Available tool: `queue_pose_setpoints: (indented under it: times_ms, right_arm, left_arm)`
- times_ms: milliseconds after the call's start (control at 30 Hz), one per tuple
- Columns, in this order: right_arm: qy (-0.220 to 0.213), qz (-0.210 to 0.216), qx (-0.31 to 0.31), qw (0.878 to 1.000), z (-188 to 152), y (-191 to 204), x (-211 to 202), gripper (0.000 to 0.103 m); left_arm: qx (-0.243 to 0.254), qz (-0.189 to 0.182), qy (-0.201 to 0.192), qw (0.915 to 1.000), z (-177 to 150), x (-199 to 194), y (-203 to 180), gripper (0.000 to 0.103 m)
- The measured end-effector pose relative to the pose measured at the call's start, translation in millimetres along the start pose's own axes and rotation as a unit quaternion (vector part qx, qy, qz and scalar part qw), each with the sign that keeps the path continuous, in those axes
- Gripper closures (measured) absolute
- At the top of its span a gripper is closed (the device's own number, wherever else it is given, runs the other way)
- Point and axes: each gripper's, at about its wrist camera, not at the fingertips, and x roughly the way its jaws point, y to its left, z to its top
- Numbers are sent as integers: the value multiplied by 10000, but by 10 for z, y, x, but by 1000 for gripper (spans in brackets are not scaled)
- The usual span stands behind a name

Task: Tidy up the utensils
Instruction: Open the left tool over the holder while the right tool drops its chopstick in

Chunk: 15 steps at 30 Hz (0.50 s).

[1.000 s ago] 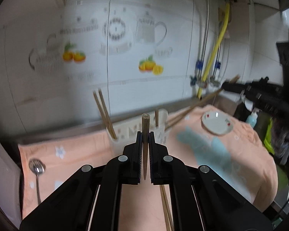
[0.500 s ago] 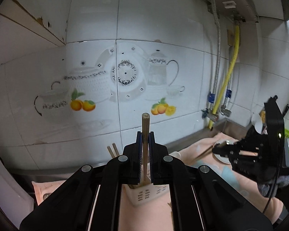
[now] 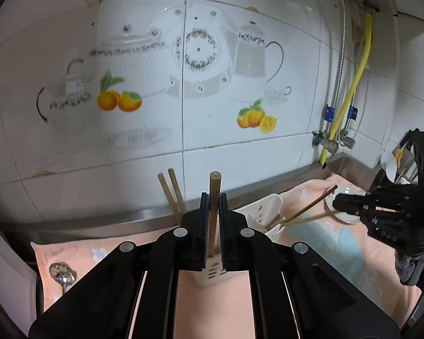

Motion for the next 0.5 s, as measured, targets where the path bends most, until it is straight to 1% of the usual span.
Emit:
queue_pose_setpoints:
  times_ms: [67,100,133,200,233,267,300,333,367,433,500]
  right_arm:
    - [-39,-15,9,10000,-1,-3,-28,87]
    - [-66,-23,18,10000,-3,-3,-51,84]
    - [-93,-34,22,9999,-8,-4,-78,83]
    - [-162,-41,26,9999,-31,8,-153,82]
    - [-184,-33,33,9998,-45,12,-182,82]
    - [-226,-7,51,9997,-77,26,-240,82]
    - [-252,20,59,9997,-106,38,-280,81]
    - [-284,38,62,9996,-145,56,-323,80]
    - [-328,42,48,9994,-212,86,-385,80]
    - [-370,51,26,9993,-331,148,-467,79]
    - [-375,103,21,9992,-471,208,-538,78]
  left_arm:
    - [11,11,20,10000,-38,-7,10,96]
    - [13,17,24,10000,-53,-17,13,96]
    - [18,28,32,10000,-74,-31,16,96]
    - [26,-28,34,10000,-109,-64,13,91]
    - [34,-38,22,10000,-135,-93,11,84]
    - [39,-31,12,10000,-159,-122,7,80]
    - [50,-40,19,10000,-200,-161,0,79]
    - [54,-64,15,10000,-230,-196,-6,75]
    - [59,-89,4,9999,-275,-238,-16,68]
    - [105,-116,-9,9999,-364,-317,-47,61]
    - [146,-102,14,9998,-461,-382,-78,57]
